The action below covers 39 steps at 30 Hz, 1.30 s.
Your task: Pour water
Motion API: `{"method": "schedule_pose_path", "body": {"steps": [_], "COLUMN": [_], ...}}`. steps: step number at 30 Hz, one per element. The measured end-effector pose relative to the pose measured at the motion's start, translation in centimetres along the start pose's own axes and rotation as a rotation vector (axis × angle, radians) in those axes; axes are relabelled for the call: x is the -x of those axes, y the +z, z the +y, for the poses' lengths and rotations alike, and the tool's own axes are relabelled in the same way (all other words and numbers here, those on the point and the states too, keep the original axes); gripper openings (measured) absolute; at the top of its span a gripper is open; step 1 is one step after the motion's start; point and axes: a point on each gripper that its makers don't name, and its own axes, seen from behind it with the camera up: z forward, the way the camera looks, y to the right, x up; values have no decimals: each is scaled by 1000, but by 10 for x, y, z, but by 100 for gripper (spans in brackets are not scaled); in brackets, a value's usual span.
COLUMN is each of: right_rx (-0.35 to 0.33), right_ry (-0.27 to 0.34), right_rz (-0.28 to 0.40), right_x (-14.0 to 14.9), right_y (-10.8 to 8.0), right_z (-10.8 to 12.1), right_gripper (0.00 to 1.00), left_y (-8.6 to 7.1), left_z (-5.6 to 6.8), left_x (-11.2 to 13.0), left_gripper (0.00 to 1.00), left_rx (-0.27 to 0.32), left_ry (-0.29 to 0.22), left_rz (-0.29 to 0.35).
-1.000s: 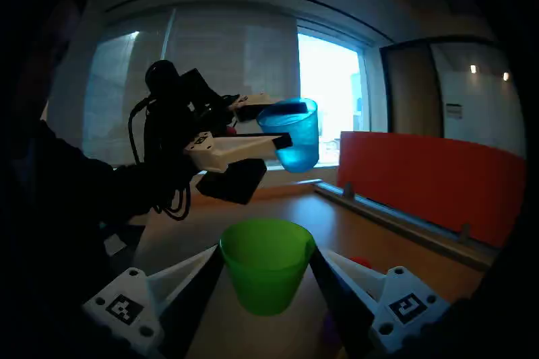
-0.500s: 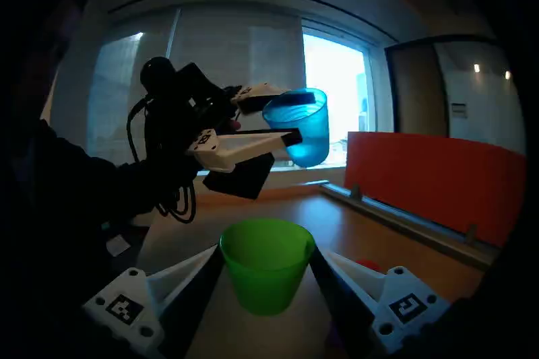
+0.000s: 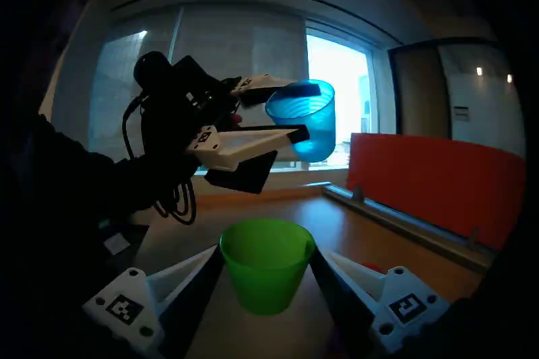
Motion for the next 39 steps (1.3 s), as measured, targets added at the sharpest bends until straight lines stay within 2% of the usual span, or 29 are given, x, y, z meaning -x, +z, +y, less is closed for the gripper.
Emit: {"method": "schedule_pose_path", "body": {"steps": [23,39], "right_rx": [6,15], "right_ry": [-1,5], "right_rz": [-1,-1], "right_x": [2,2], "right_y": [8,7], "right_z": [4,8], "right_gripper": [91,91], "left_y": [2,7], "left_z": [1,-1], "left_x": [-6,-13], "left_gripper": [86,86], "left_rx": [-5,-12], "left_ry": [117,162], "left_rz": [-9,5]}}
